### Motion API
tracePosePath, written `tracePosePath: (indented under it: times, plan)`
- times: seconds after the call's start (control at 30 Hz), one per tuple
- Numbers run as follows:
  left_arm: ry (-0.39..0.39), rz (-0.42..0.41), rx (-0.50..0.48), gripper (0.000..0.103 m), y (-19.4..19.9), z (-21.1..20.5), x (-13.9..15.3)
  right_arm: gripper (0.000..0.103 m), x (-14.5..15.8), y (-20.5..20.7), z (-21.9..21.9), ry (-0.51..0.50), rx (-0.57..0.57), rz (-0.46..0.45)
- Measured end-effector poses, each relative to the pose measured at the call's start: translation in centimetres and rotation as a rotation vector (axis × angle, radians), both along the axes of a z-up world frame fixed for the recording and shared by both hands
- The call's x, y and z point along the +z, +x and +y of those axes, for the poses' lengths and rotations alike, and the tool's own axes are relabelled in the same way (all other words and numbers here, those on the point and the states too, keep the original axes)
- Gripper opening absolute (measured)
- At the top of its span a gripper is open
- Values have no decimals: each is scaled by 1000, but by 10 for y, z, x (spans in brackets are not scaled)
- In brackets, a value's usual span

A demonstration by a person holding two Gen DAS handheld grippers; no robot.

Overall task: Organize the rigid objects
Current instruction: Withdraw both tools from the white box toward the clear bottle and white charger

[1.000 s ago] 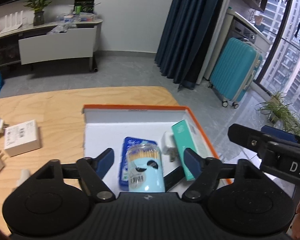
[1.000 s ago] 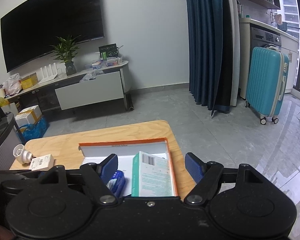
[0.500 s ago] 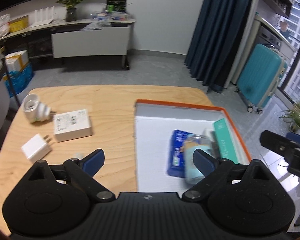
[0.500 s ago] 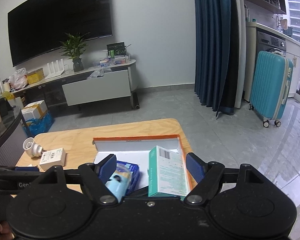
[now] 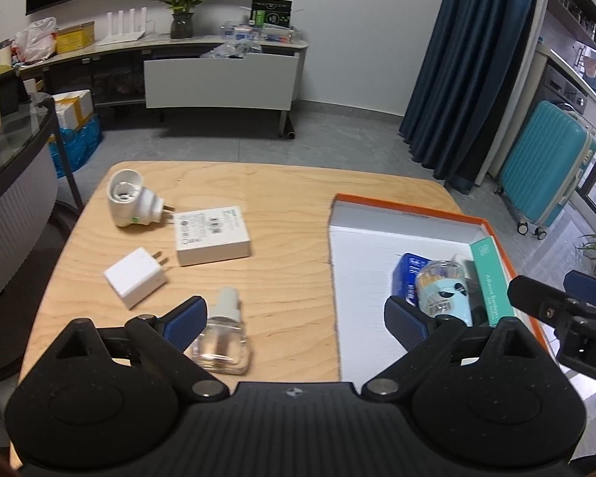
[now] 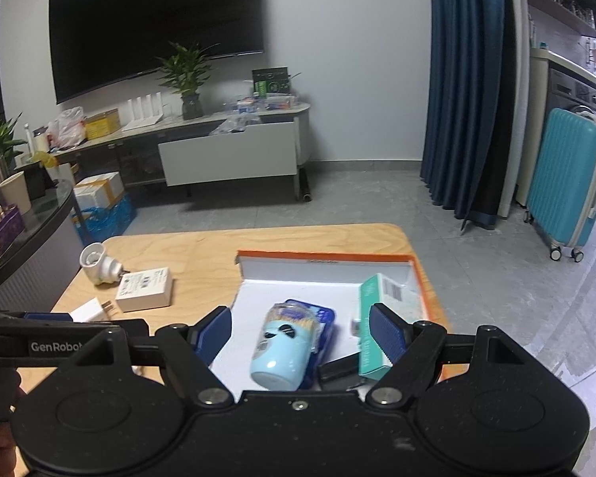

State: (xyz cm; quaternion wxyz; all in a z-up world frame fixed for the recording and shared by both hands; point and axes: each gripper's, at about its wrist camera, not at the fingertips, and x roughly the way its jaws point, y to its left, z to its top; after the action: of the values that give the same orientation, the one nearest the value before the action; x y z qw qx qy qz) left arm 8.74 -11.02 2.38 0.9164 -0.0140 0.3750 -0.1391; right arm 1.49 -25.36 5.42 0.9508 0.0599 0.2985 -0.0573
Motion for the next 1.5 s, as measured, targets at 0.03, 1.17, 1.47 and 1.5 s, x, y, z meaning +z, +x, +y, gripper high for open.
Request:
tracePosePath:
  times: [0.03, 1.17, 1.47, 1.5]
  plan:
    - [2, -1, 5, 98, 0, 3, 0, 90, -1, 0, 3, 0, 6, 3]
    - [-15, 42, 126, 98, 0, 81, -23, 90, -28, 27, 74, -5, 186, 83]
    - [-11, 67, 164, 98, 6, 100, -37, 90, -39, 32, 82, -2, 210, 110]
    - [-8, 69, 168, 98, 8, 102, -38, 90, -40, 32, 83, -2, 213, 112]
